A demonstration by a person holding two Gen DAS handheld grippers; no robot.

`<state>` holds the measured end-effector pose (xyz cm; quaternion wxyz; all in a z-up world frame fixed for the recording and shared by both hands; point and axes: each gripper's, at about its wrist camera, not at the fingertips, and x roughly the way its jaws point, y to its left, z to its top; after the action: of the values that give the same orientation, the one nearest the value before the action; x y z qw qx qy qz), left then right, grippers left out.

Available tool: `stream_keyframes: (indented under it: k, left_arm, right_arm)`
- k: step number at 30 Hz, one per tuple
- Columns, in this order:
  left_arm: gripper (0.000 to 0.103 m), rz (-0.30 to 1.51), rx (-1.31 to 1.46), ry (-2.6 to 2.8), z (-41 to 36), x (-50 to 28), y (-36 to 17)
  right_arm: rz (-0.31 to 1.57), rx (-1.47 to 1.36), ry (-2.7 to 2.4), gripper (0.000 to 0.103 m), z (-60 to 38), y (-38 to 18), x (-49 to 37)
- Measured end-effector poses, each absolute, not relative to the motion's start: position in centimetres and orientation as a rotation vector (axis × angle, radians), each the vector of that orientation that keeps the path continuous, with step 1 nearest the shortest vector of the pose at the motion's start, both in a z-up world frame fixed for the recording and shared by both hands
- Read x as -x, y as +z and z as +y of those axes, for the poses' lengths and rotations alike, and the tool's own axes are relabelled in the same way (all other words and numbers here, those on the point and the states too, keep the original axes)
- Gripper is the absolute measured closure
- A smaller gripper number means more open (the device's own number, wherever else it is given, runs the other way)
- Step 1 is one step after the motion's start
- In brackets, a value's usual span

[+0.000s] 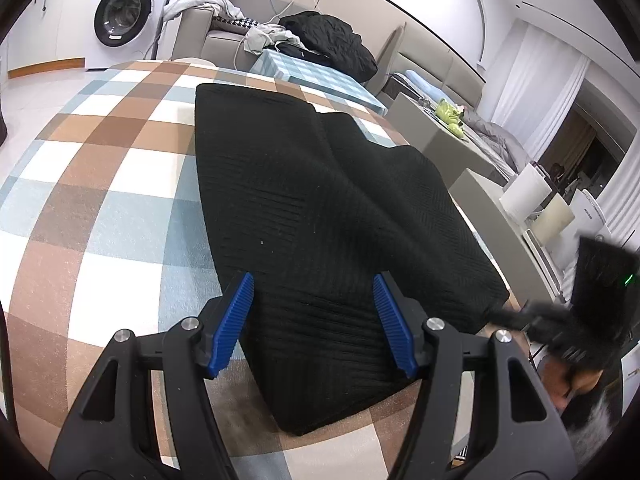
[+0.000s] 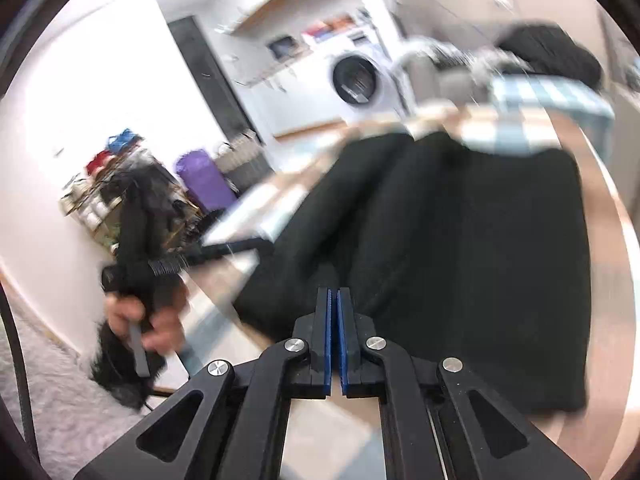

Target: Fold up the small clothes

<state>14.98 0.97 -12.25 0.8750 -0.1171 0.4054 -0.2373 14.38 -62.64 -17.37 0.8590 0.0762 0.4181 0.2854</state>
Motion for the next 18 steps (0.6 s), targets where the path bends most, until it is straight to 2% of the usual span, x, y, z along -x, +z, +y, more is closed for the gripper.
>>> stream_keyframes:
  k: [2,5,7,9,14,17,18]
  left_arm:
    - [0.044,0.855,0.233,-0.497,0.8,-15.0,-12.4]
    - [0.044,0.858,0.212,-0.501,0.4,-14.8,-12.5]
    - [0.044,0.860,0.210,-0.506,0.4,-14.6,-12.6]
    - [0.044,0.866,0.210,-0.510,0.3,-14.4,-12.6]
    - [0.044,0.897,0.117,-0.517,-0.8,-13.4,-13.5]
    - [0.044,0.927,0.066,-0.512,-1.0,-13.0,-14.4]
    - [0.044,0.929,0.062,-0.512,-0.9,-12.9,-14.6]
  right_arm:
    - [0.942,-0.153,0.558,0.101,-63.0,-18.6,-14.0]
    - [0.923,-0.142,0.522,0.099,-63.4,-17.8,-14.1]
    - [0.877,-0.131,0.522,0.094,-63.2,-16.6,-14.4]
    - [0.864,-0.107,0.537,0.084,-62.2,-16.0,-15.5]
    - [0.901,-0.175,0.558,0.077,-59.6,-16.6,-19.2]
    - [0.901,-0.241,0.586,0.060,-57.4,-16.8,-21.5]
    - [0.911,-0.278,0.594,0.058,-56.7,-17.1,-22.4]
